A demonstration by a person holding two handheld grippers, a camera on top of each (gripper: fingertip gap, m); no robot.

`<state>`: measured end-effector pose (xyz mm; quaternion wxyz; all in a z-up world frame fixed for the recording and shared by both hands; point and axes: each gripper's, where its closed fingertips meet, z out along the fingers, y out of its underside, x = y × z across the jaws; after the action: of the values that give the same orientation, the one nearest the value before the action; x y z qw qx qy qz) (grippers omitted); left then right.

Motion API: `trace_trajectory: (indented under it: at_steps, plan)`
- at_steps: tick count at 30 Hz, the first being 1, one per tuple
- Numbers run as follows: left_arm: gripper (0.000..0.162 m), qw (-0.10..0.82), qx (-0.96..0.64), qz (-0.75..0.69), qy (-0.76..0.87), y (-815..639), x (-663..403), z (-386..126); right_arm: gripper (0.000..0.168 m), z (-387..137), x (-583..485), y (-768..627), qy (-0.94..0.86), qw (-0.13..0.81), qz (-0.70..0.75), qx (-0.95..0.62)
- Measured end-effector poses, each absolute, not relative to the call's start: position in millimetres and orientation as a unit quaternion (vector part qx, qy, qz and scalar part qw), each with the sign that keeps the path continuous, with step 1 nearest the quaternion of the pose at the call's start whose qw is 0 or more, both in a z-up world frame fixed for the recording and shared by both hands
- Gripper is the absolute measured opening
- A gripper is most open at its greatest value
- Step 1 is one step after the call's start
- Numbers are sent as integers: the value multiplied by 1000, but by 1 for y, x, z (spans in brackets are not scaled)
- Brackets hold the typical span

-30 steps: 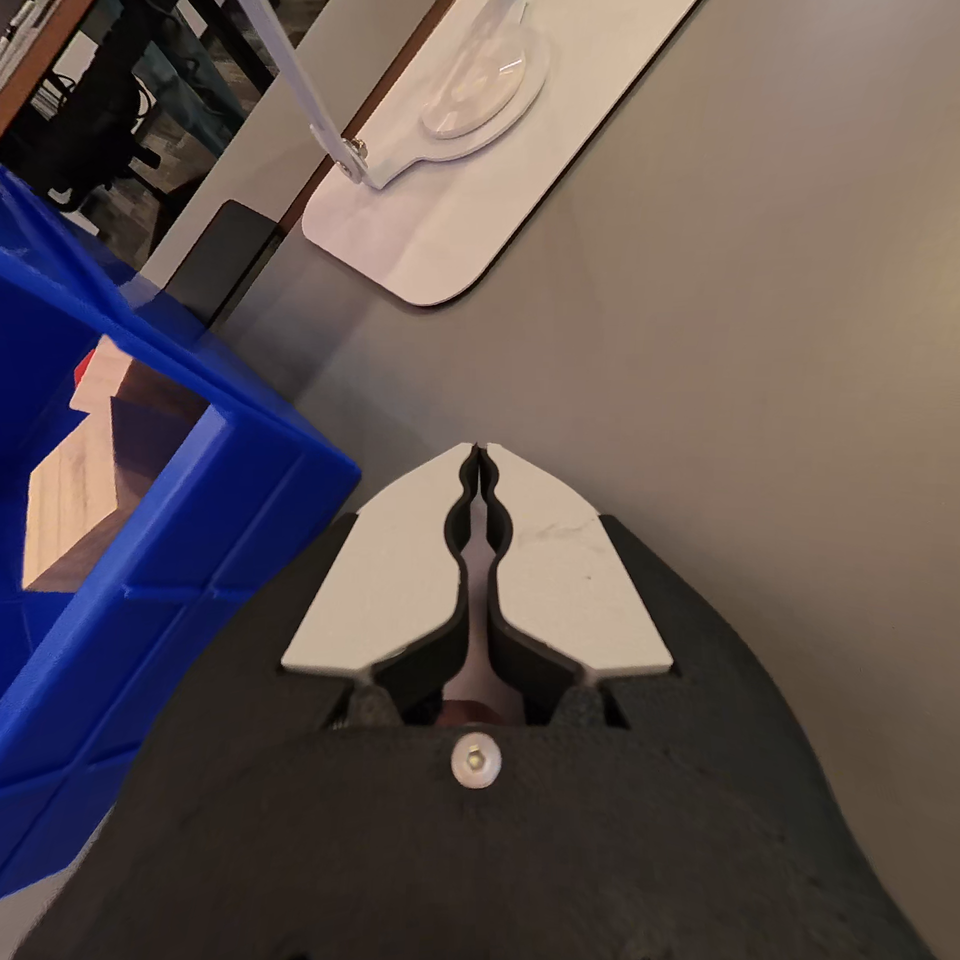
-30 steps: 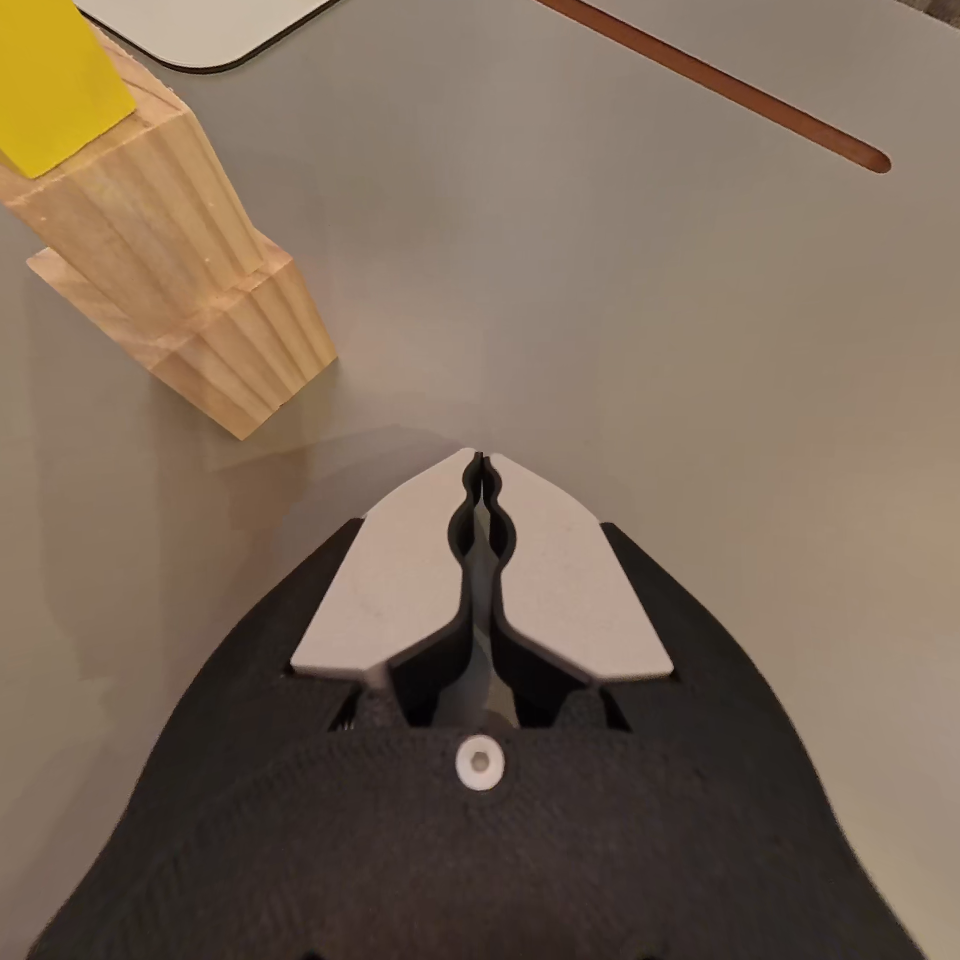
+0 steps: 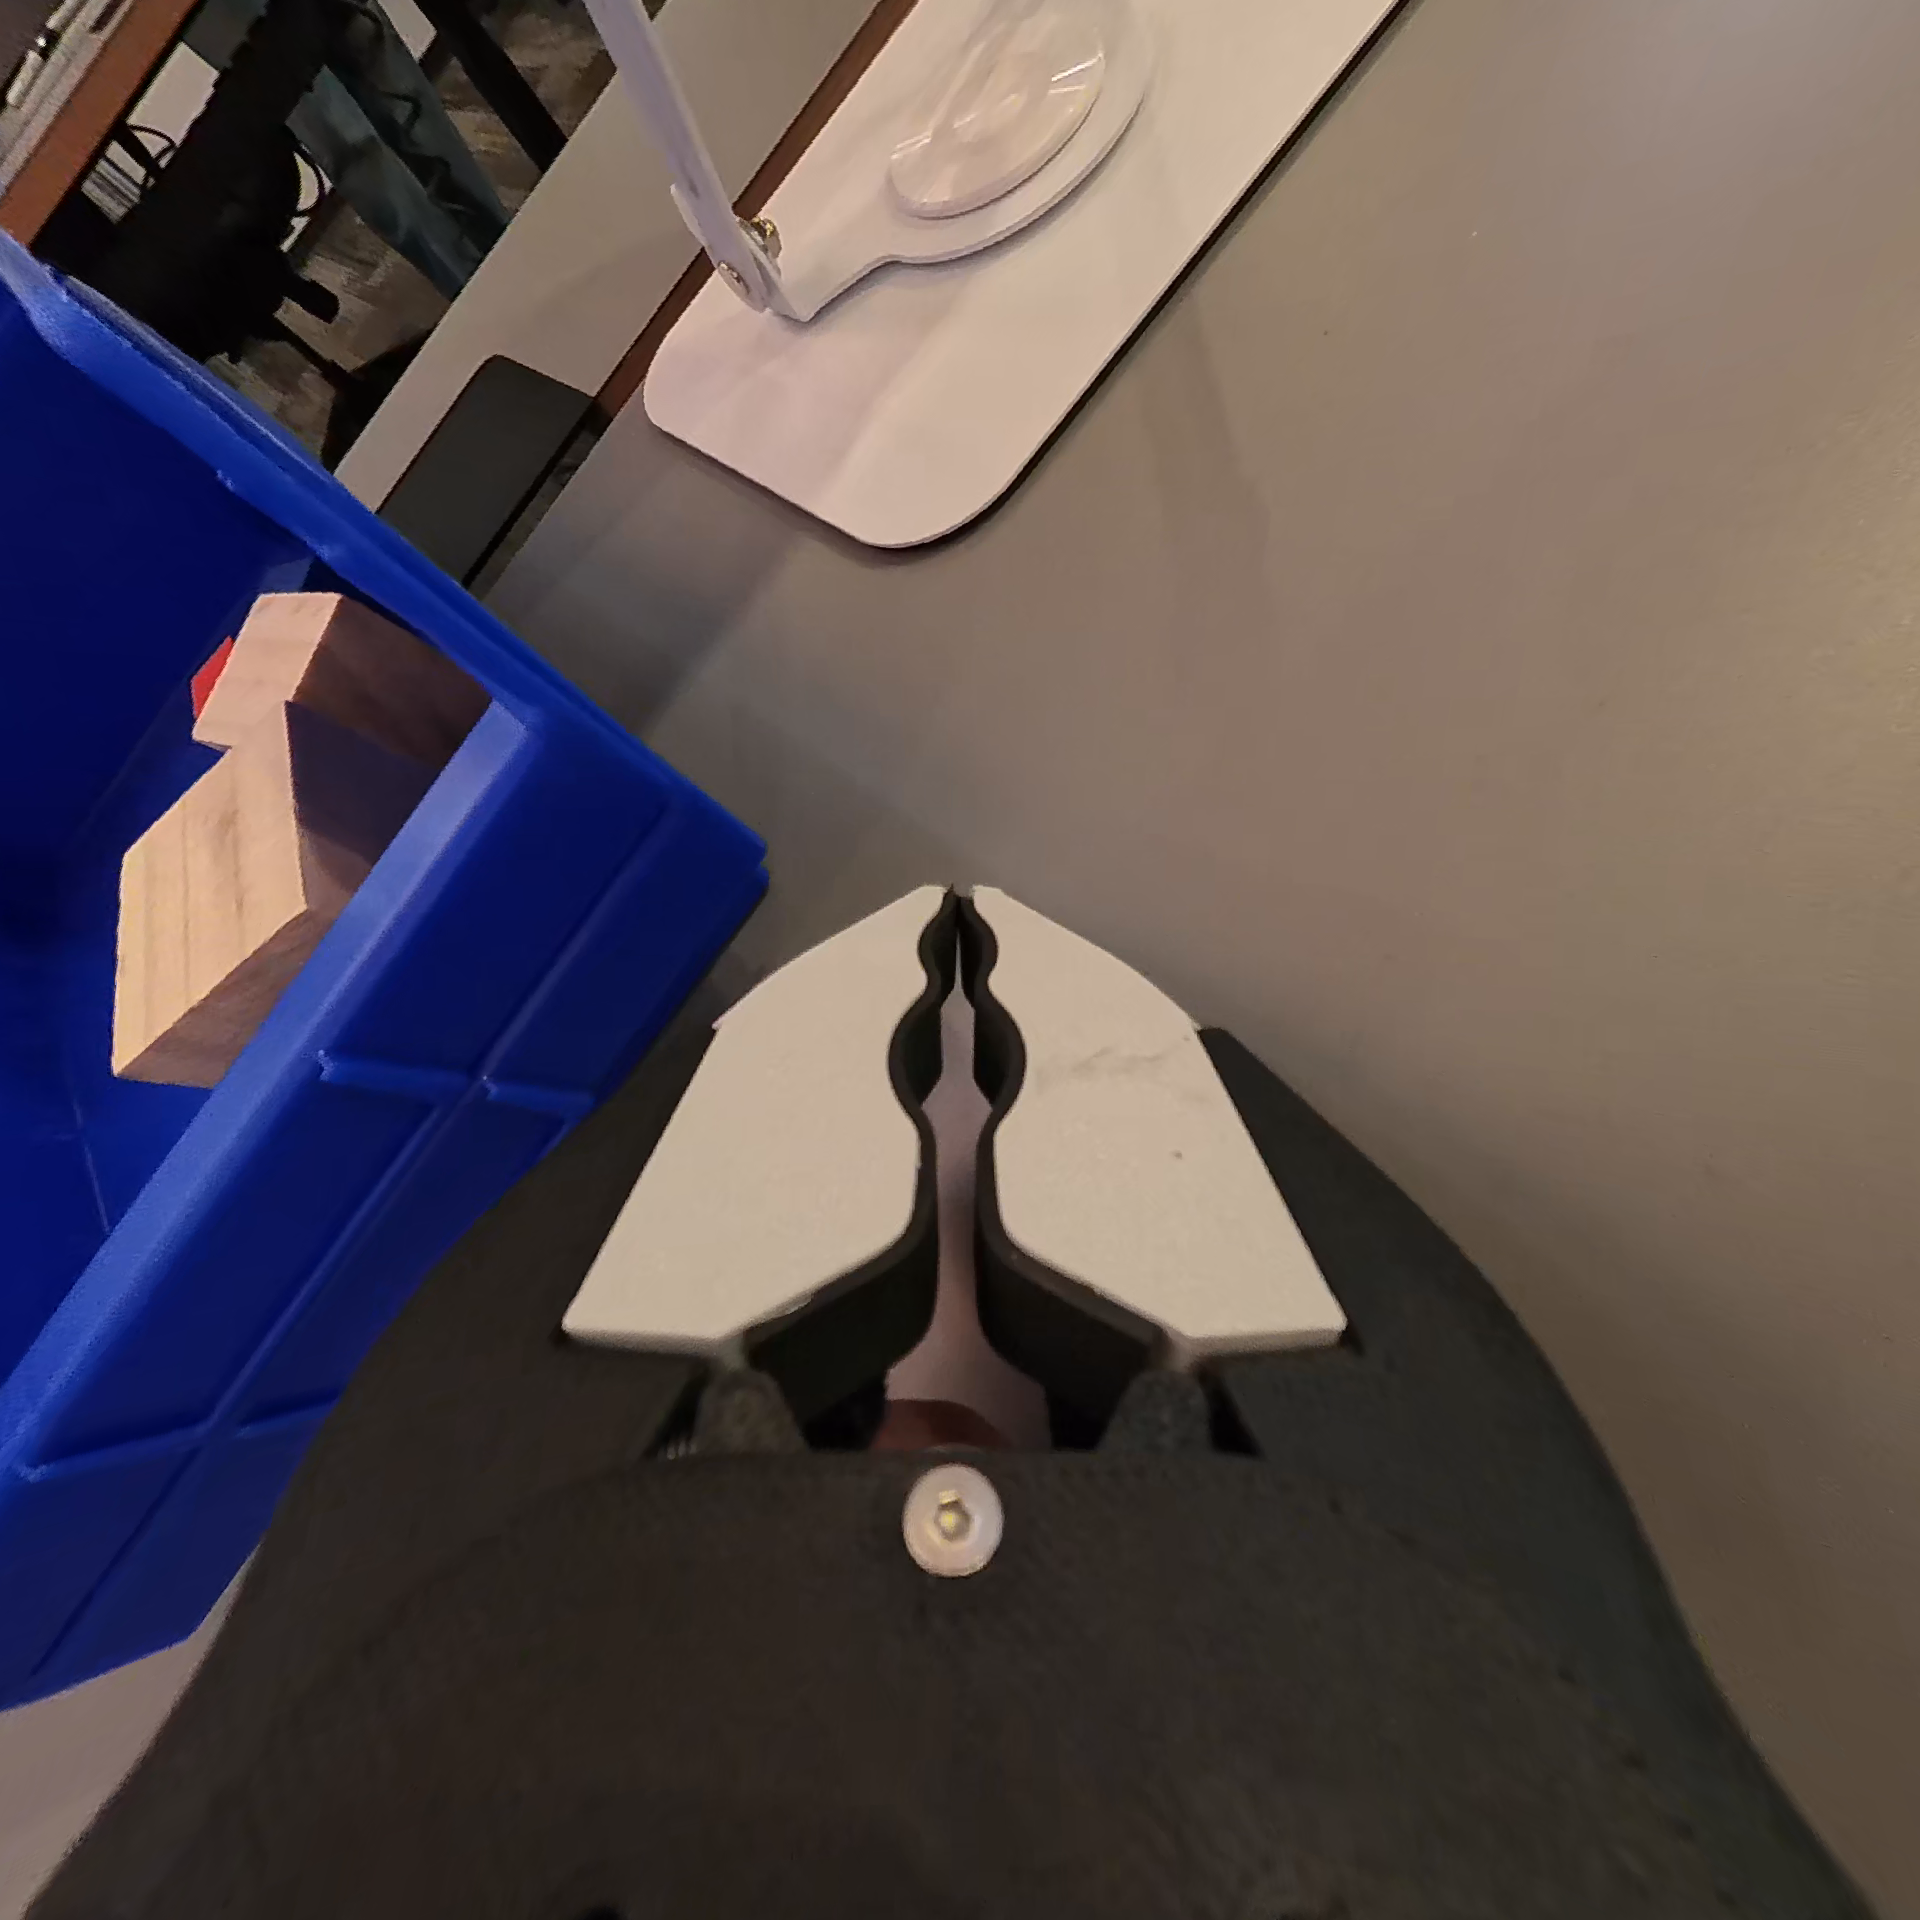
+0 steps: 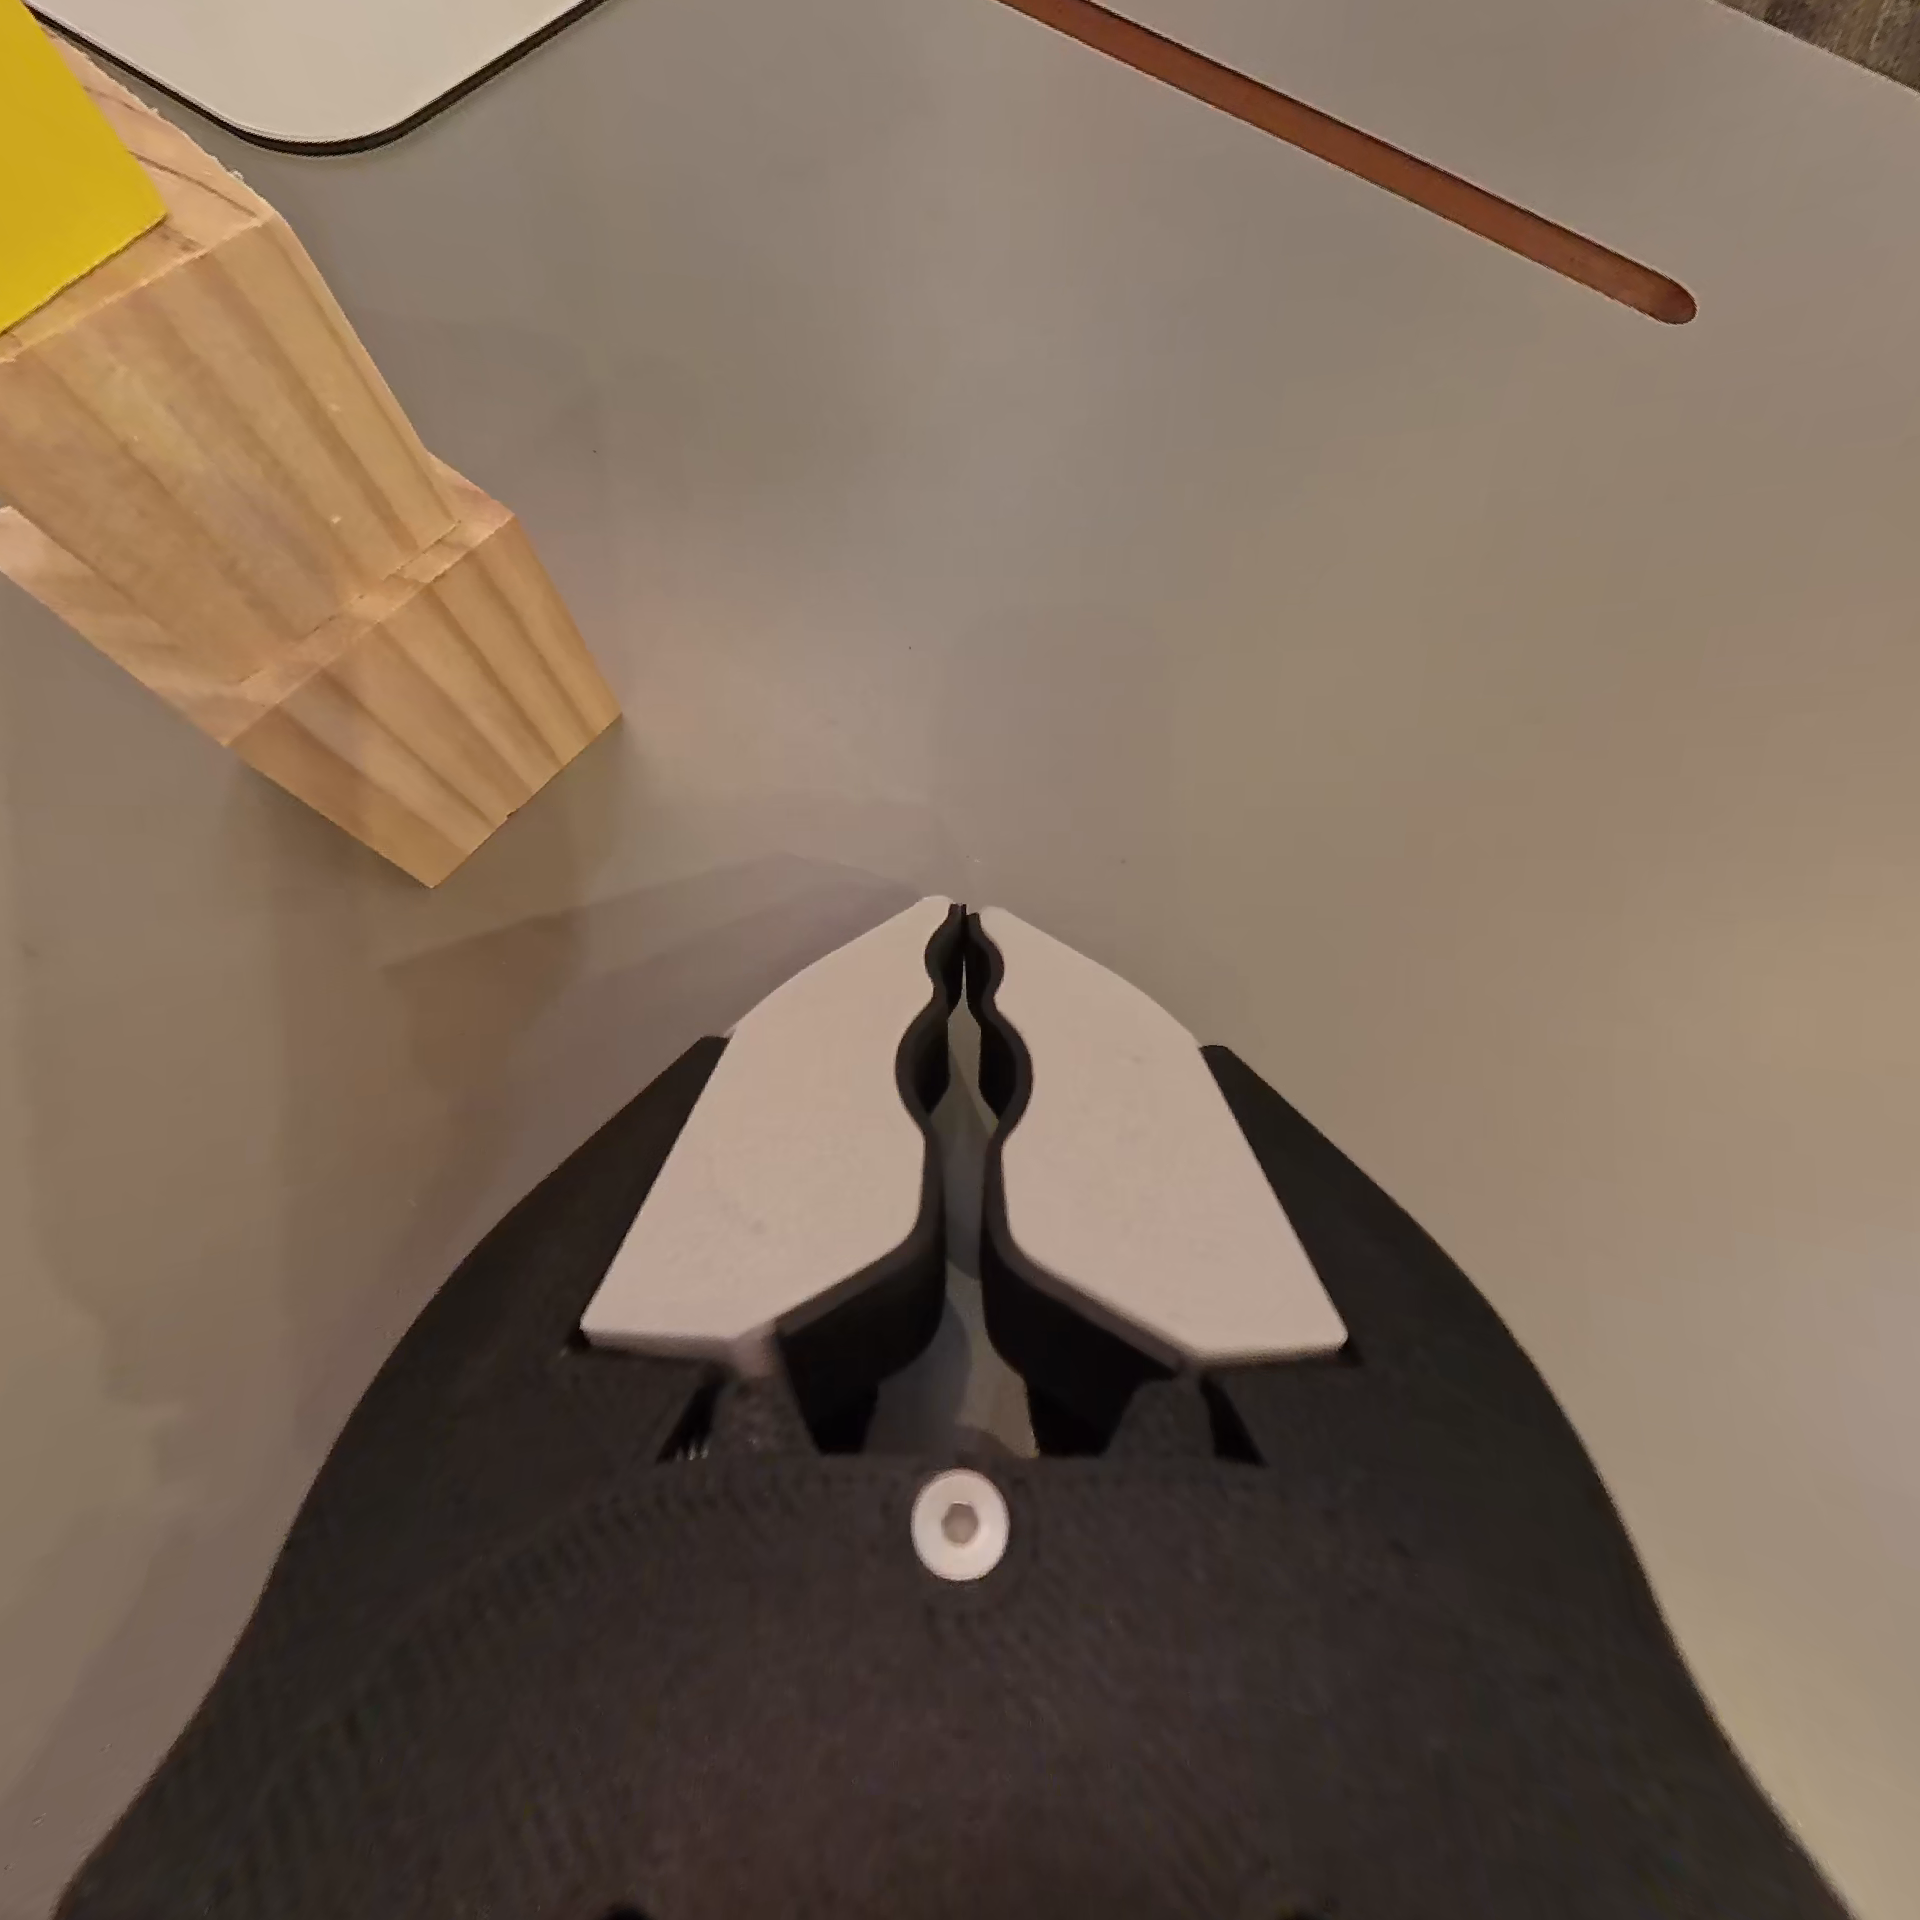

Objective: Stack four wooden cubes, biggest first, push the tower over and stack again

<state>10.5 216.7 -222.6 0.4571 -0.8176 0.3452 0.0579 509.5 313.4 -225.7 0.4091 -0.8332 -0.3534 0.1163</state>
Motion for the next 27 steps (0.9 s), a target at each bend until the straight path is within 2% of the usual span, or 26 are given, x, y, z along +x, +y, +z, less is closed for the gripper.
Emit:
trace_trajectory:
  at_steps: [27]
  plan:
    - [0,457,-819,61,343,217,10,-223,0,-224,510,313,-351,412,118,-832]
